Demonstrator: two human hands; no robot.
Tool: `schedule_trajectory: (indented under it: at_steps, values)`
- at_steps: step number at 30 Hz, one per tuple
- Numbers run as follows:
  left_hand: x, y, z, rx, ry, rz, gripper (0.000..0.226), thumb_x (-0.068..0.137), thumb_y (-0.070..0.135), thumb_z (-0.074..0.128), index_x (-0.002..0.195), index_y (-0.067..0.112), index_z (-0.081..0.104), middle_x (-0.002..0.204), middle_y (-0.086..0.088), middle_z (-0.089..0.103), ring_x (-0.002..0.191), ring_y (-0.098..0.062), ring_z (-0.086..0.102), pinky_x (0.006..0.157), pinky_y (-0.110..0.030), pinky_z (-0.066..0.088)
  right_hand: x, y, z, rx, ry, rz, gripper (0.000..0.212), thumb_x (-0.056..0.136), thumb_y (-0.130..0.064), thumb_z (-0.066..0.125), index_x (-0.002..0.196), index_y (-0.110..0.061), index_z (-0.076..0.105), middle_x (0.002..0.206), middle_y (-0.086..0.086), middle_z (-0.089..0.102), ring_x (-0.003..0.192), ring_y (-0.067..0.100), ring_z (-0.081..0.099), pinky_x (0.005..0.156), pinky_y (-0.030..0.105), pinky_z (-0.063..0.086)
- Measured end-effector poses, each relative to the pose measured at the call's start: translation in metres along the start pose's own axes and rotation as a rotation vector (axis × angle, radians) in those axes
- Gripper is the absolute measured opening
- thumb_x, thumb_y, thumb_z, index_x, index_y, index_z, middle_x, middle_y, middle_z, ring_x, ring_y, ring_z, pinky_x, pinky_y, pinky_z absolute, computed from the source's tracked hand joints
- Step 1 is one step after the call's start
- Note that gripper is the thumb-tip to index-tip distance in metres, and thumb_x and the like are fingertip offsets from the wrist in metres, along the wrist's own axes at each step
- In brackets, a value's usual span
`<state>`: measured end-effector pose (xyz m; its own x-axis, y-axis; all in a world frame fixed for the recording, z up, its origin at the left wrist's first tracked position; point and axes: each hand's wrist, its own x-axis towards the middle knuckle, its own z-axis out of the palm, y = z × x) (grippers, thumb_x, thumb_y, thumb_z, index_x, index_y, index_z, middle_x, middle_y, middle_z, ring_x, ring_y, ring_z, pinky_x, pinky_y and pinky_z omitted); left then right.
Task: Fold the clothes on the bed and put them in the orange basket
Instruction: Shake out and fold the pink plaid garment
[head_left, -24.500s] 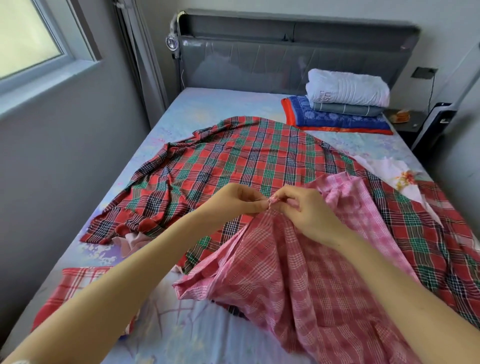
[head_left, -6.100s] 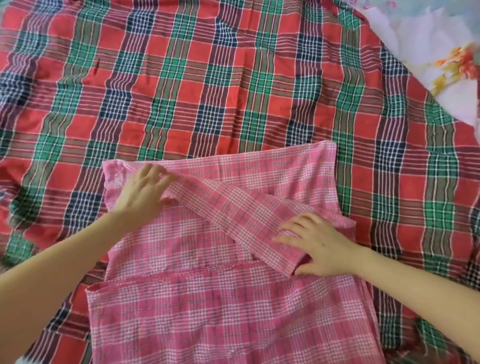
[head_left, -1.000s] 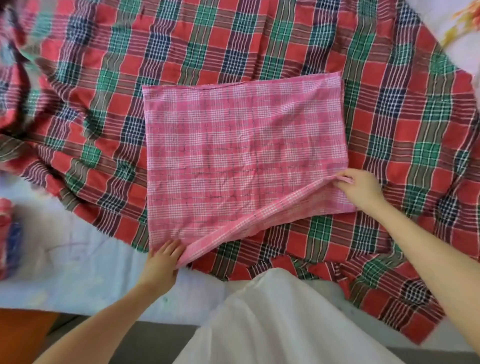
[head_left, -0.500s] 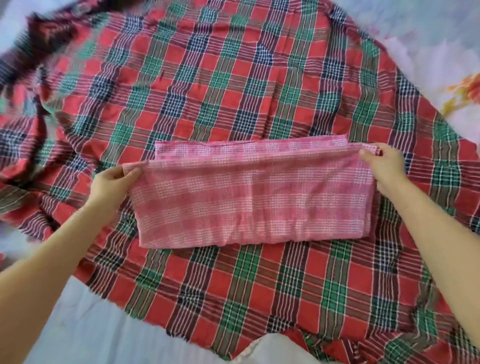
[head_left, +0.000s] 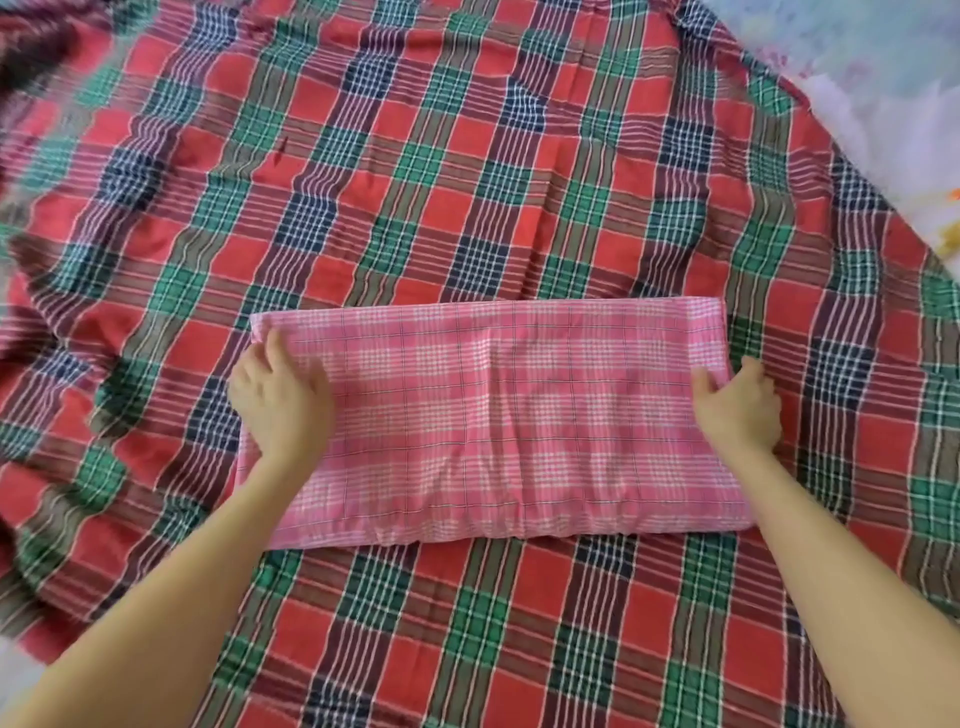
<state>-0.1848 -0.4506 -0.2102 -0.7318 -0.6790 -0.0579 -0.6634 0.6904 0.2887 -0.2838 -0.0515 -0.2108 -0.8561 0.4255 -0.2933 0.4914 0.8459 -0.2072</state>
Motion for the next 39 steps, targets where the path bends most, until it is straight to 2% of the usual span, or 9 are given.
schedule_trajectory:
  at_steps: [6, 11, 15, 17, 20, 25, 31, 35, 39]
  values:
    - [-0.137, 0.069, 0.047, 0.192, -0.351, 0.742, 0.056, 0.094, 0.056, 0.028, 0.146, 0.035, 0.023, 0.154, -0.006, 0.019, 0.143, -0.036, 0.015, 0.112, -0.062, 0.008, -0.039, 0.052, -0.009, -0.013, -0.259, 0.123, 0.073, 0.086, -0.064, 0.043, 0.127, -0.004, 0.045, 0.112, 0.015, 0.058, 0.089, 0.032, 0.057, 0.075, 0.041, 0.049]
    - [-0.155, 0.064, 0.074, 0.304, -0.480, 0.787, 0.057, 0.094, 0.058, 0.023, 0.147, 0.038, 0.020, 0.155, -0.012, 0.017, 0.142, -0.042, 0.011, 0.108, -0.065, 0.009, -0.042, 0.045, -0.049, 0.506, -0.602, 0.156, 0.035, 0.083, -0.023, 0.069, 0.115, -0.014, 0.058, 0.108, 0.004, 0.067, 0.085, 0.014, 0.064, 0.071, 0.030, 0.050]
    - [-0.143, 0.058, 0.053, 0.277, -0.576, 0.910, 0.057, 0.093, 0.063, 0.015, 0.145, 0.041, 0.021, 0.156, -0.009, 0.011, 0.143, -0.038, 0.007, 0.112, -0.063, 0.007, -0.066, 0.007, -0.080, 0.284, -0.481, -0.156, 0.057, 0.075, -0.016, 0.074, 0.124, -0.027, 0.046, 0.107, -0.007, 0.065, 0.093, 0.019, 0.064, 0.088, 0.044, 0.050]
    - [-0.131, 0.061, 0.035, 0.075, -0.633, 0.790, 0.054, 0.094, 0.057, 0.022, 0.142, 0.036, 0.034, 0.153, -0.001, 0.026, 0.143, -0.027, 0.020, 0.116, -0.054, 0.015, -0.096, -0.026, -0.091, -0.024, -0.392, -0.368, 0.072, 0.076, -0.022, 0.068, 0.138, -0.025, 0.032, 0.093, -0.006, 0.065, 0.080, 0.020, 0.063, 0.076, 0.037, 0.050]
    - [-0.107, 0.072, 0.001, -0.532, -0.719, 0.196, 0.036, 0.097, 0.038, 0.040, 0.126, 0.022, 0.055, 0.117, 0.001, 0.064, 0.109, -0.017, 0.059, 0.097, -0.041, 0.047, -0.147, -0.081, -0.089, -0.239, -0.218, -0.653, 0.073, 0.078, -0.021, 0.063, 0.140, -0.017, 0.026, 0.069, -0.007, 0.054, 0.065, 0.018, 0.056, 0.066, 0.031, 0.044]
    - [-0.055, 0.081, -0.015, -1.022, -0.748, -0.422, 0.038, 0.098, 0.038, 0.039, 0.124, 0.011, 0.047, 0.107, -0.015, 0.065, 0.092, -0.029, 0.065, 0.076, -0.038, 0.054, -0.201, -0.121, -0.005, -0.585, -0.347, -0.844, 0.074, 0.082, -0.023, 0.064, 0.142, -0.006, 0.024, 0.123, 0.016, 0.054, 0.111, 0.032, 0.052, 0.095, 0.044, 0.039]
    - [-0.051, 0.101, 0.005, -0.554, -0.737, -0.192, 0.070, 0.080, 0.047, 0.067, 0.134, 0.013, 0.036, 0.116, -0.004, 0.057, 0.094, -0.021, 0.061, 0.080, -0.036, 0.053, -0.211, -0.078, 0.034, -0.495, -0.469, -0.970, 0.082, 0.089, -0.043, 0.056, 0.149, -0.017, 0.007, 0.136, 0.017, 0.037, 0.122, 0.034, 0.038, 0.104, 0.046, 0.031]
    - [-0.049, 0.116, 0.015, -0.504, -0.538, -0.074, 0.029, 0.084, 0.021, 0.068, 0.105, 0.011, 0.051, 0.094, -0.002, 0.060, 0.082, -0.020, 0.058, 0.066, -0.029, 0.046, -0.196, -0.032, 0.030, -0.128, -0.467, -1.108, 0.068, 0.082, -0.038, 0.065, 0.142, -0.024, 0.037, 0.126, 0.001, 0.055, 0.115, 0.024, 0.051, 0.100, 0.040, 0.042]
    - [-0.048, 0.108, 0.024, -0.526, -0.466, -0.043, 0.031, 0.087, 0.017, 0.065, 0.114, 0.006, 0.053, 0.089, 0.001, 0.056, 0.084, -0.022, 0.059, 0.068, -0.030, 0.045, -0.191, -0.010, 0.041, -0.487, -0.390, -1.313, 0.071, 0.080, -0.042, 0.067, 0.143, -0.027, 0.036, 0.151, 0.012, 0.030, 0.138, 0.030, 0.032, 0.111, 0.052, 0.028]
